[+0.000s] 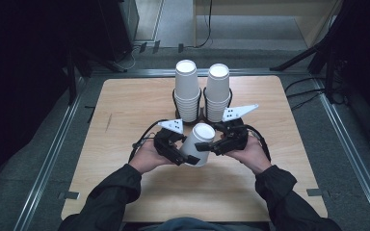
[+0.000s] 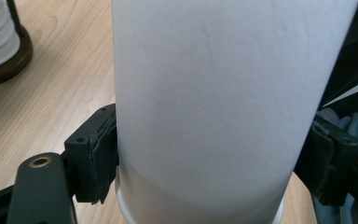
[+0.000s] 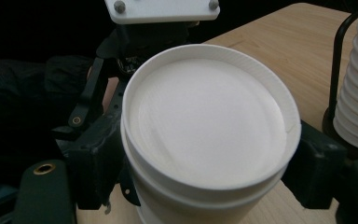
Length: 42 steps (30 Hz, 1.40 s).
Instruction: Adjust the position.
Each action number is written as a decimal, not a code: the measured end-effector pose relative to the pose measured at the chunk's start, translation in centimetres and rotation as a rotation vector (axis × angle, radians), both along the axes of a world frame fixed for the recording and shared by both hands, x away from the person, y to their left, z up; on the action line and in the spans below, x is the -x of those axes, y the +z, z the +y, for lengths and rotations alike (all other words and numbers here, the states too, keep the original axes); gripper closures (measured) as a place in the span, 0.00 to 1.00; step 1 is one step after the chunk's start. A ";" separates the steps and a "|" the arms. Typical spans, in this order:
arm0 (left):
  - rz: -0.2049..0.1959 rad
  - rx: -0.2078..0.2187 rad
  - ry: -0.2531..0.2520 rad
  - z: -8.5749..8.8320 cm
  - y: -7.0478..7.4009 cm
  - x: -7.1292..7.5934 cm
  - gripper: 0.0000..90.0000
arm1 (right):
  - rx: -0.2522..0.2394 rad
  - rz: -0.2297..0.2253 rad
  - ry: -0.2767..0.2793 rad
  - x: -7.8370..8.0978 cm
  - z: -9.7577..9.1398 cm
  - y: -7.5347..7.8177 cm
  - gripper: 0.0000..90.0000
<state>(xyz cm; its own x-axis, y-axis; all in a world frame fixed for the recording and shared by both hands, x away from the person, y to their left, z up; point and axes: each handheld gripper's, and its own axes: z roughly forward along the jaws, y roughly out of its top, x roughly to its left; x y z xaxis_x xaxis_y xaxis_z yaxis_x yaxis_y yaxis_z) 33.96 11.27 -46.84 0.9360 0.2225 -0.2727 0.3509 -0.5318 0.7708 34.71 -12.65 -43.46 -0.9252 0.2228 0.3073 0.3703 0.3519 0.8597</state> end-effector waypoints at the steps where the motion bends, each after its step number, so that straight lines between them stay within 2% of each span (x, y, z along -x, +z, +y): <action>1: 0.002 0.001 0.007 0.1 0.0 0.0 0.21 | 0.014 0.001 0.001 0.0 0.0 0.1 0.24; 3: 0.021 0.010 0.018 0.7 0.2 -0.3 0.21 | 0.033 0.005 0.006 0.0 -0.2 0.1 0.22; 5: 0.022 0.010 0.029 1.1 0.4 -0.4 0.21 | 0.054 0.002 0.005 -0.1 -0.4 0.1 0.22; 10: 0.001 -0.013 0.050 2.2 1.2 -0.4 0.21 | 0.116 -0.013 0.021 0.0 -1.1 0.1 0.22; 16: -0.009 -0.060 0.075 3.1 2.0 -0.2 0.21 | 0.183 -0.023 0.018 0.2 -1.4 -0.6 0.23; 23: -0.033 -0.148 0.094 4.0 2.6 -0.2 0.21 | 0.238 -0.055 0.021 0.8 -1.5 -1.3 0.24; 25: -0.040 -0.170 0.099 4.1 2.6 -0.1 0.21 | 0.247 -0.058 0.021 1.0 -1.6 -1.4 0.24; 27: -0.059 -0.210 0.098 4.1 2.6 -0.1 0.20 | 0.253 -0.070 0.019 1.1 -1.6 -1.7 0.24; 30: -0.082 -0.255 0.093 4.0 2.5 -0.1 0.20 | 0.272 -0.063 0.024 1.3 -1.6 -2.0 0.24; 33: -0.071 -0.264 0.079 4.0 2.4 -0.3 0.20 | 0.290 -0.079 0.028 1.3 -1.4 -2.3 0.24; 37: -0.067 -0.290 0.069 3.7 2.3 -0.7 0.20 | 0.275 -0.080 0.033 1.2 -1.2 -2.4 0.24; 39: -0.065 -0.320 0.055 3.3 2.3 -0.9 0.20 | 0.272 -0.079 0.037 1.2 -1.1 -2.3 0.24; 42: -0.049 -0.336 0.027 2.8 2.0 -0.9 0.20 | 0.267 -0.070 0.042 1.0 -1.1 -2.2 0.24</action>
<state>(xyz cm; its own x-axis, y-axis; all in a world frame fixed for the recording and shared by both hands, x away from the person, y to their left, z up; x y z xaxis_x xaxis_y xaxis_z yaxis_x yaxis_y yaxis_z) 34.88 14.06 -44.89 0.9388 0.3170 -0.1345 0.3350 -0.7501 0.5702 33.66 -13.75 -45.67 -0.9523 0.2480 0.1779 0.2935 0.5835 0.7573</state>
